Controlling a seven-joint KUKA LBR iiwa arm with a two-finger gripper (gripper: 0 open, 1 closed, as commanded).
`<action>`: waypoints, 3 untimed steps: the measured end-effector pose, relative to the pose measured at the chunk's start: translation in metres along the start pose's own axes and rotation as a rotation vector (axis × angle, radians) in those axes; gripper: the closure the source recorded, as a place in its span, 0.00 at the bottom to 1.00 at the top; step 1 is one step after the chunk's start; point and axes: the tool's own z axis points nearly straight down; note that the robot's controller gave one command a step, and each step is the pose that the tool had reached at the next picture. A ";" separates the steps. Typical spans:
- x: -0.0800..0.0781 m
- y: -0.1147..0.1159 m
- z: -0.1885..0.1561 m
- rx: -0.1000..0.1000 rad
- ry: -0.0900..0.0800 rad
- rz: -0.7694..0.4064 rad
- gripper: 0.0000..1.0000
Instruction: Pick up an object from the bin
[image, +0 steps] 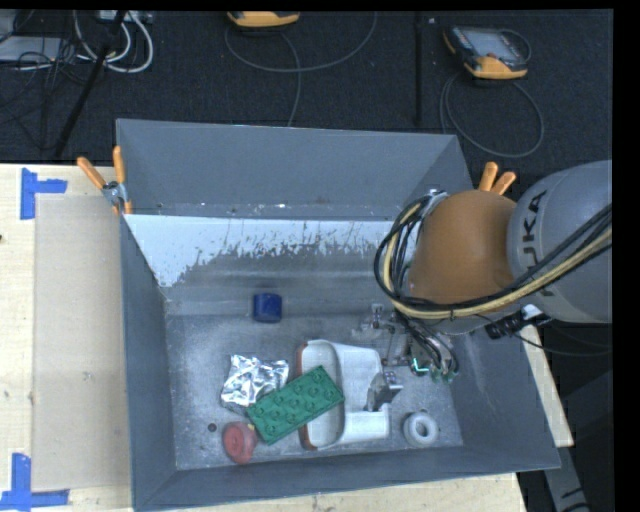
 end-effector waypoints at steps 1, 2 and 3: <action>0.014 0.053 0.046 0.013 -0.013 -0.091 0.00; 0.005 0.086 0.040 0.008 -0.009 -0.280 0.00; 0.052 0.123 0.045 0.001 -0.003 -0.306 0.00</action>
Offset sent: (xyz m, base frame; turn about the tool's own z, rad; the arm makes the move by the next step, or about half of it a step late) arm -0.0261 0.0802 -0.0730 -0.1166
